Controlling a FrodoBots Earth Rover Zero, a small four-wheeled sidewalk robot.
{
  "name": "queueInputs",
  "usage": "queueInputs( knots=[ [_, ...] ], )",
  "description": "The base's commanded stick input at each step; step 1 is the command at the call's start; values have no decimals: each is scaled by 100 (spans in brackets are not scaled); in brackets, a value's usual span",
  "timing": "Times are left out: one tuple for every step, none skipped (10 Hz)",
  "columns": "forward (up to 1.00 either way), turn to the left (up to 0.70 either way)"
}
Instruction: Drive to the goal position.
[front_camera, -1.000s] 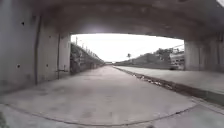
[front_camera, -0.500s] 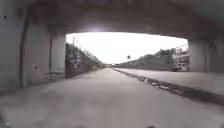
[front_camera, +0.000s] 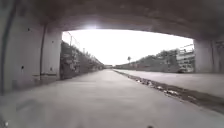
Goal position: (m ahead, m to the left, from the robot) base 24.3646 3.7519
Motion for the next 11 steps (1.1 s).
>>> queueInputs(
  knots=[
    [100,0],
    [100,0],
    [100,0],
    [100,0],
    [100,0],
    [100,0],
    [100,0],
    [100,0],
    [100,0],
    [100,0],
    [100,0]
  ],
)
